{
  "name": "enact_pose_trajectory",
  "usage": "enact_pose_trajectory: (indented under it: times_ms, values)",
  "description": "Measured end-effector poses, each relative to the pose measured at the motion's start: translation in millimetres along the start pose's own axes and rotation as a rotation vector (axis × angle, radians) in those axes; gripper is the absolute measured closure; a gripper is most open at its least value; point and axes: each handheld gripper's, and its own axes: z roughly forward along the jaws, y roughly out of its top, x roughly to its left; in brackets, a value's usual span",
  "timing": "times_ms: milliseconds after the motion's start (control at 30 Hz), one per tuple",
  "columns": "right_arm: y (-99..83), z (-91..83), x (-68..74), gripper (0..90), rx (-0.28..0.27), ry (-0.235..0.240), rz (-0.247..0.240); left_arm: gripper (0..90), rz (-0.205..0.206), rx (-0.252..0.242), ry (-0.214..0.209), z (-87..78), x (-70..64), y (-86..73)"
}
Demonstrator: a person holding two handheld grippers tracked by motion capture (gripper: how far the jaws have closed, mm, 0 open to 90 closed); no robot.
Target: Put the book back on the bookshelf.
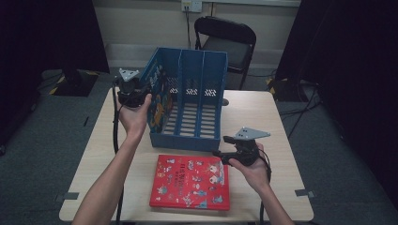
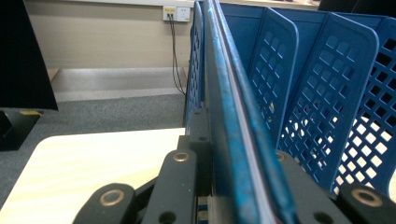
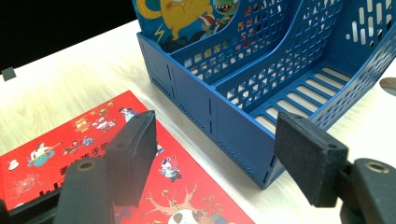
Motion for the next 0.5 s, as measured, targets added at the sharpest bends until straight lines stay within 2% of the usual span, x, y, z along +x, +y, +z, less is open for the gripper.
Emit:
enact_pose_trajectory:
  times_ms: [167, 267, 400, 467, 500]
  values:
    - [0.0, 0.0, -0.4, 30.1, 0.001, -0.001, 0.000, 74.0, 0.031, 0.018, -0.010, -1.3, 3.6, -6.9]
    - [-0.2, 0.0, -0.5, 30.1, 0.001, -0.001, 0.000, 71.7, 0.008, 0.014, -0.064, -4.5, 10.3, -14.5]
    - [-0.5, 1.2, -0.4, 30.1, 0.007, -0.002, 0.000, 69.2, 0.019, 0.009, -0.083, -9.9, 12.5, -22.8]
    - [-0.7, 2.1, 0.0, 30.1, 0.010, -0.001, -0.001, 68.5, 0.004, 0.018, -0.118, -14.5, 14.2, -30.9]
    - [-0.8, 2.4, 0.1, 30.1, 0.009, -0.001, 0.000, 68.4, 0.004, 0.018, -0.118, -14.5, 14.2, -30.9]
